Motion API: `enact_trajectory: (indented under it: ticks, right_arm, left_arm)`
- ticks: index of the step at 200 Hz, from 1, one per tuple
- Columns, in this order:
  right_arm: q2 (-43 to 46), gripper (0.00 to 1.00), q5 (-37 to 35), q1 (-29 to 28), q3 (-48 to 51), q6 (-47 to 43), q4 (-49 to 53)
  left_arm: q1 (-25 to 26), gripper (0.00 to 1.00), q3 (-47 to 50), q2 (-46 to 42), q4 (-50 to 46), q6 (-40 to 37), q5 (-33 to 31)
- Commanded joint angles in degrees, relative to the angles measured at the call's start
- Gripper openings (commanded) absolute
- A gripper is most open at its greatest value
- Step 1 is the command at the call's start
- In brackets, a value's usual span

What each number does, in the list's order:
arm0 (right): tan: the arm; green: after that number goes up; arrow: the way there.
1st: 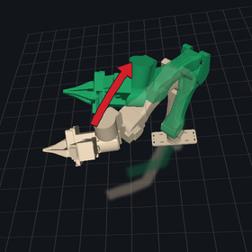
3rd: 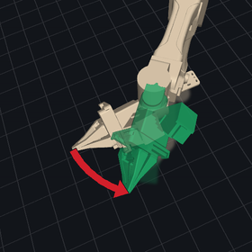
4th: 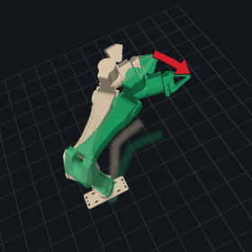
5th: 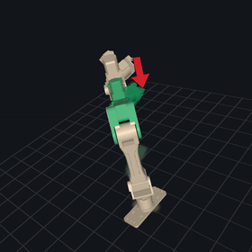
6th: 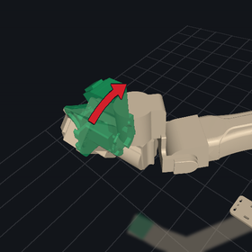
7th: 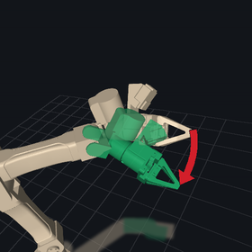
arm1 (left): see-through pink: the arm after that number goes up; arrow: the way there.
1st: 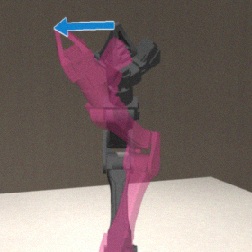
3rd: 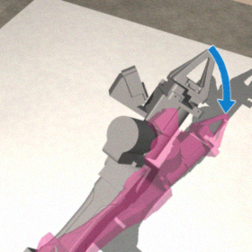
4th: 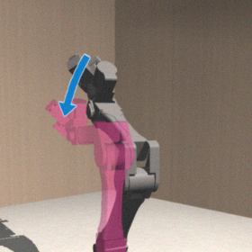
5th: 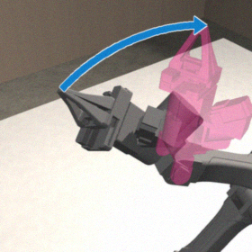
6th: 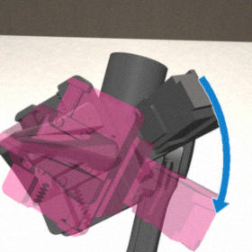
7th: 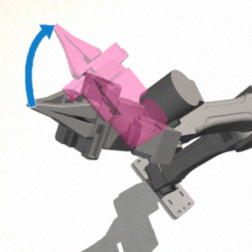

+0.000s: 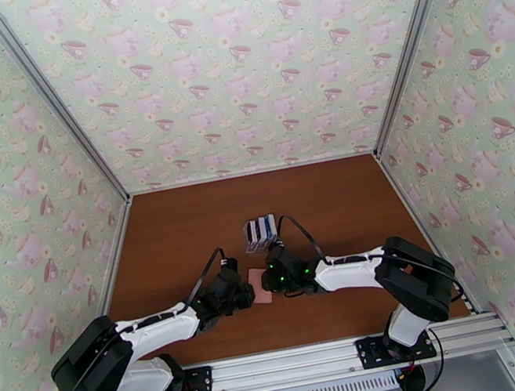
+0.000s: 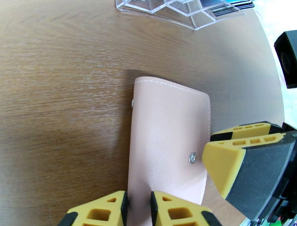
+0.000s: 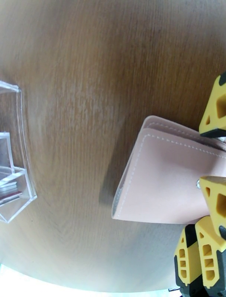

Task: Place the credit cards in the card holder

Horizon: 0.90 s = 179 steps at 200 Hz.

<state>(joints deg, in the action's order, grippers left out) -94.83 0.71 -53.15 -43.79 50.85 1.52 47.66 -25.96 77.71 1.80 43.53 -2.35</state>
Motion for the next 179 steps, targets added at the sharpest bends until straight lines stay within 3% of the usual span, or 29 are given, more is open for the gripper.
enact_trajectory:
  ticks: [1, 179]
  right_arm:
    - [1.3, 0.34, 0.5, 0.1, 1.0, 0.9, -0.5]
    - [0.7, 0.34, 1.5, 0.1, 0.9, 1.4, -1.8]
  left_arm:
    - [-0.3, 0.26, 1.0, 0.4, 1.0, 0.9, 0.2]
    - [-0.3, 0.26, 2.0, -0.2, 2.4, 2.4, 0.5]
